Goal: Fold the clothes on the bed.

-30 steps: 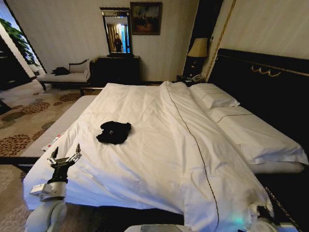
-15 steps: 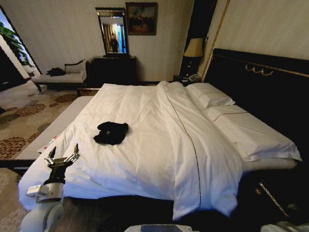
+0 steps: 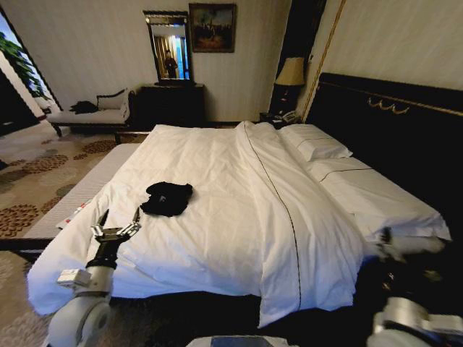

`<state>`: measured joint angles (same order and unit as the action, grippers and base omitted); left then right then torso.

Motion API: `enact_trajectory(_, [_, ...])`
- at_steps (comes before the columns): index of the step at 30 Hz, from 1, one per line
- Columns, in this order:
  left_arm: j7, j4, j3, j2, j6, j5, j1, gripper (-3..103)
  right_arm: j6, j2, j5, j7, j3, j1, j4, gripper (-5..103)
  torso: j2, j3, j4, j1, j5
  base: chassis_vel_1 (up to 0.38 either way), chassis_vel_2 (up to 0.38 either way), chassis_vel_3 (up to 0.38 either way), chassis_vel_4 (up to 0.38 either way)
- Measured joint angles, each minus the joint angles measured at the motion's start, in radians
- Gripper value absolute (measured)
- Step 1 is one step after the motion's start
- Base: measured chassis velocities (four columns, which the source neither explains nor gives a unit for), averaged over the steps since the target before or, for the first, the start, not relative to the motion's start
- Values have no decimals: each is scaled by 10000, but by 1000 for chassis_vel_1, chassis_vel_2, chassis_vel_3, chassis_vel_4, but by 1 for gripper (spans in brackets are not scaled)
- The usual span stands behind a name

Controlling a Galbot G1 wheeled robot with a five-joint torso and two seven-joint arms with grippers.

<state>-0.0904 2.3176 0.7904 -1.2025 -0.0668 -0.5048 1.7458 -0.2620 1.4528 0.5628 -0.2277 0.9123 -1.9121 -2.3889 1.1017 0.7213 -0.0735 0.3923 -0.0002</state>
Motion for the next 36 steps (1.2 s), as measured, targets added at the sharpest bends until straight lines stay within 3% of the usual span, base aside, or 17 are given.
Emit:
enact_trajectory(4, [270, 484, -59, -277, -14, 34, 640, 100, -295, -454, -139, 885, -78, -57, 274, 100, 0, 0, 3, 0, 4, 0, 0, 0, 0])
enact_trajectory(8, [698, 981, -132, -488, -325, 303, 1443, 100, -124, -1170, 339, 1602, -84, -24, 405, 100, 1, -1, 2, -1, 5, 0, 0, 0, 0])
enact_trajectory(11, [839, 1027, -438, -884, -482, 915, 1511, 100, 476, -1672, 1010, 2010, -423, 461, 396, 100, 1, -1, 2, 0, 2, 0, 0, 0, 0])
enact_trajectory(16, [946, 1197, -647, -1536, -892, 1659, 2096, 100, 1141, -1950, 1330, 2591, -903, 604, 135, 100, -1, 0, 2, 3, 4, 0, 0, 0, 0])
enact_trajectory(24, [936, 1621, -518, -1656, -502, 1433, 2140, 100, 1642, -2655, 1398, 2821, -1182, 709, 291, 100, 0, 0, -1, 1, 2, 0, 0, 0, 0])
enact_trajectory(28, [910, 1663, -480, -1620, -404, 1316, 2140, 100, 1385, -2783, 1428, 2799, -1279, 819, 406, 100, -1, 0, 2, 2, 2, 0, 0, 0, 0])
enact_trajectory(29, [835, 1665, -409, -1510, -356, 1268, 2097, 100, 923, -2705, 1470, 2709, -1577, 887, 542, 100, -1, 0, 3, 1, 4, 0, 0, 0, 0])
enact_trajectory(36, [626, 1825, -53, -1307, 77, 835, 1801, 100, 681, -2512, 1312, 2607, -1799, 905, 875, 100, -1, 0, 0, 0, 2, 0, 0, 0, 0])
